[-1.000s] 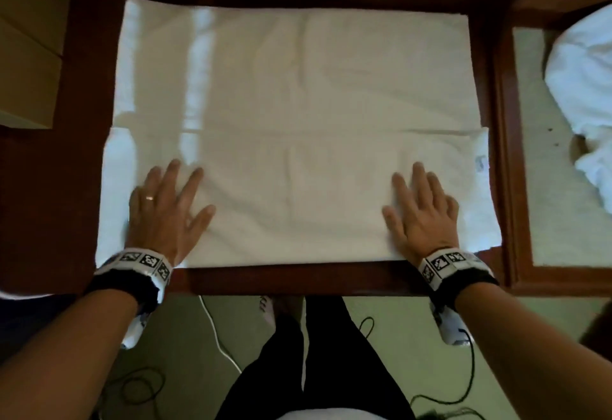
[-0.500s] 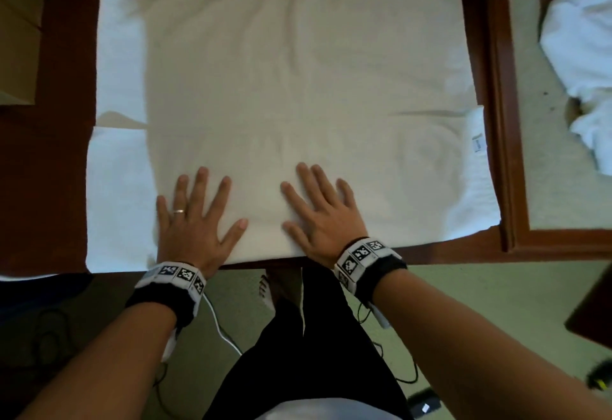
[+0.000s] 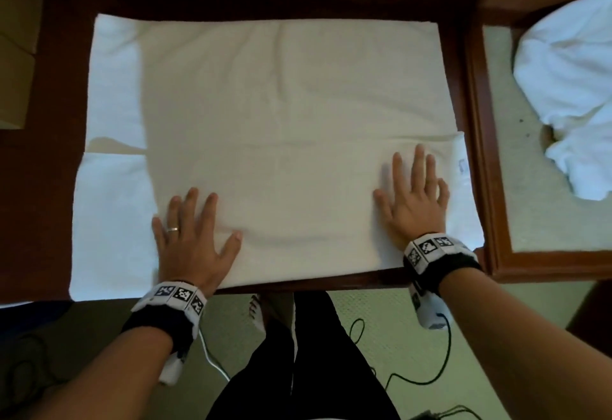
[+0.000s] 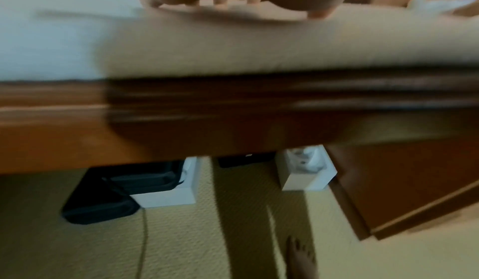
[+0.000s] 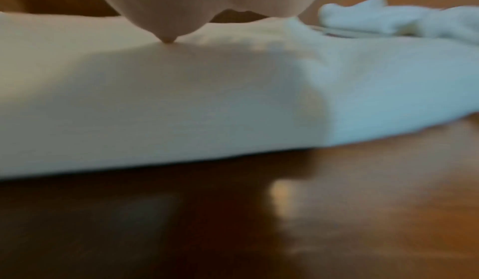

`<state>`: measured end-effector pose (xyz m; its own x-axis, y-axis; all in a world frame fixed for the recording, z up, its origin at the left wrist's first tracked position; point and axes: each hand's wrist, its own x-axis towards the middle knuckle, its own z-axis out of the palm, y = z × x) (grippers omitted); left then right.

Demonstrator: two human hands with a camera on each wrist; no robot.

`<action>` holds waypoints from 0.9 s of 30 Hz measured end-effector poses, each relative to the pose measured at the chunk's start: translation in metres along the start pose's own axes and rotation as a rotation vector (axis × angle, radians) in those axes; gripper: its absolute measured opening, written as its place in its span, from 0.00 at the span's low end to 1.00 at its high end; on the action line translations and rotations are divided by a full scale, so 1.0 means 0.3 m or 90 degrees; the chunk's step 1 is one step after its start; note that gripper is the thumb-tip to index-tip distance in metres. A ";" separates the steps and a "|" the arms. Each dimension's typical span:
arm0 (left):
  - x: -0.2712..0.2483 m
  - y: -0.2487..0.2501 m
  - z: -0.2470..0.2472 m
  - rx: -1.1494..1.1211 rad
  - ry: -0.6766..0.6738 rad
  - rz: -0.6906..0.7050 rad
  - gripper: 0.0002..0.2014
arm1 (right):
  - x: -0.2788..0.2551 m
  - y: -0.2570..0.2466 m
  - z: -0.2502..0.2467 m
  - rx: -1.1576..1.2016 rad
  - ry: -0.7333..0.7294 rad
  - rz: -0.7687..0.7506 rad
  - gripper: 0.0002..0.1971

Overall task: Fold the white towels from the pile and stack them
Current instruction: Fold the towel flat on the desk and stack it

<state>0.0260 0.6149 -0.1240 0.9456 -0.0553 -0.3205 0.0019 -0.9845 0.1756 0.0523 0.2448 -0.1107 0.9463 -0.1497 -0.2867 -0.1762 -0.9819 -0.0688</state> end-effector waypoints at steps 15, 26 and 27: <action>0.170 -0.273 -0.212 0.170 -0.028 -0.166 0.39 | -0.071 -0.209 0.034 -0.038 -0.140 -0.162 0.33; 0.032 -0.134 -0.164 0.082 -0.130 0.016 0.32 | -0.161 -0.181 -0.038 -0.025 -0.256 -0.035 0.33; 0.040 -0.133 -0.189 0.088 -0.143 0.017 0.31 | -0.157 -0.187 -0.049 -0.022 -0.262 -0.033 0.33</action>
<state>0.0558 0.6630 -0.0821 0.8487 -0.1015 -0.5190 -0.0810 -0.9948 0.0622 0.0214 0.3053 -0.0793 0.7652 -0.0487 -0.6420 -0.1157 -0.9913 -0.0628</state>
